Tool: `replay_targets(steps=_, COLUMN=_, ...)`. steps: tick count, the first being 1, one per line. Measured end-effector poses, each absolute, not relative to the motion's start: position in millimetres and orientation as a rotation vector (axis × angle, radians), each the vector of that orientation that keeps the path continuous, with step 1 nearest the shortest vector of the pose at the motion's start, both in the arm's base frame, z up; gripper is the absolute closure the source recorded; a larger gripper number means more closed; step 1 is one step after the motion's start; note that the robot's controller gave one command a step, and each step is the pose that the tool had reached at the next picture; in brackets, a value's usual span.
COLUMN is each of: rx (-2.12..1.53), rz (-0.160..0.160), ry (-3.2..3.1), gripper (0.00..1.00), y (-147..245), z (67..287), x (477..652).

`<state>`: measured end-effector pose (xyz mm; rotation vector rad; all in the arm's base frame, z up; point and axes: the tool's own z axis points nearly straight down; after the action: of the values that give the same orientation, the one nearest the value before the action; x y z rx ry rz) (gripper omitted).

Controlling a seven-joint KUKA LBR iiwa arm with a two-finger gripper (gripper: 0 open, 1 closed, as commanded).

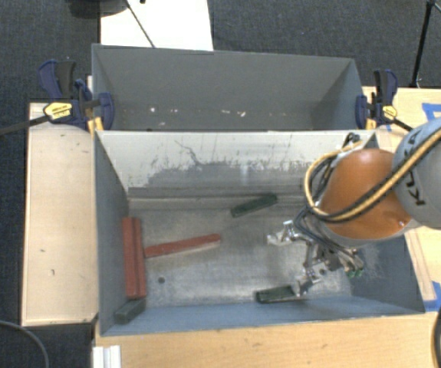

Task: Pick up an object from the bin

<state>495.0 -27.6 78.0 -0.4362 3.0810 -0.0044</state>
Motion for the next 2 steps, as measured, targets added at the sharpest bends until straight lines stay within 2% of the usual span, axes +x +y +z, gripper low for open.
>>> replay_targets(steps=1, rx=-0.437, rz=-0.005, ry=3.082, gripper=0.0, y=-28, z=78, x=494.7)
replay_targets(steps=2, rx=-0.444, rz=-0.009, ry=3.094, gripper=0.0, y=5, z=86, x=496.0)
